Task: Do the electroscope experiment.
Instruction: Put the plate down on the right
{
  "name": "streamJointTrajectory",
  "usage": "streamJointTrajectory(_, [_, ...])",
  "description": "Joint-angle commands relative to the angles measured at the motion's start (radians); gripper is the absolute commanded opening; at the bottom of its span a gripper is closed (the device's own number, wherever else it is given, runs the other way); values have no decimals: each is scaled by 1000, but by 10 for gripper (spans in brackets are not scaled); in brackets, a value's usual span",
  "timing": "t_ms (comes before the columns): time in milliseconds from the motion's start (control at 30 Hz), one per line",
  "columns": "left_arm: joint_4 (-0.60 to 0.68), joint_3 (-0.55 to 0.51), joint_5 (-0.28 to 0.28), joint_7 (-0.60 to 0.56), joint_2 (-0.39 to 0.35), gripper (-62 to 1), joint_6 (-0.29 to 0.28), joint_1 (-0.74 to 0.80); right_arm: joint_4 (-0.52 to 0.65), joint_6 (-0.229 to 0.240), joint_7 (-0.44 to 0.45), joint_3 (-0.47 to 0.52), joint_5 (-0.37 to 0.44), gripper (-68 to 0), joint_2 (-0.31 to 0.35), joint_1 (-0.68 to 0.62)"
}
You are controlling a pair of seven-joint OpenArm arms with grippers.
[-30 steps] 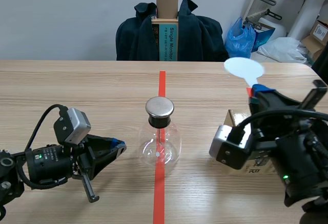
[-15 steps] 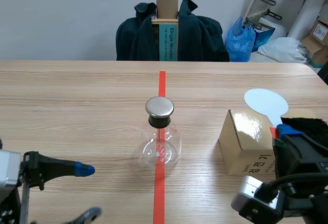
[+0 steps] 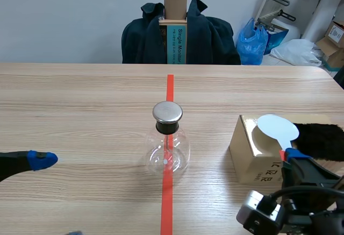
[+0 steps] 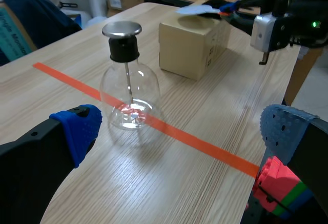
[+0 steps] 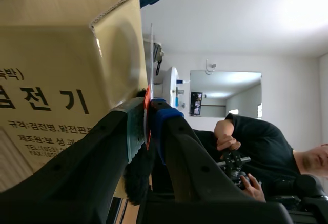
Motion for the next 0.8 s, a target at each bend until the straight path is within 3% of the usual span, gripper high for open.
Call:
streamJointTrajectory(0, [14,-8,-15,-14,2,14,13,5,5,-10,-4,8,4,-667,5,3])
streamJointTrajectory(300, [37,-23,-47,11,2,14,27,37,-43,-10,10,8,11,-666,4,0])
streamJointTrajectory(400, [37,-41,-47,11,2,14,28,36,-49,-14,23,1,72,-624,-1,0])
streamJointTrajectory(500, [37,-62,-47,13,2,14,36,34,-49,-19,23,-11,122,-493,0,-2])
streamJointTrajectory(600, [37,-83,-47,11,2,14,38,34,-49,-41,22,-24,195,-280,0,-5])
streamJointTrajectory(700, [37,-94,-47,11,3,14,38,34,-48,-50,36,-27,298,-89,1,-24])
streamJointTrajectory(767, [37,-94,-47,11,3,14,38,34,-48,-61,72,-27,402,-15,3,-41])
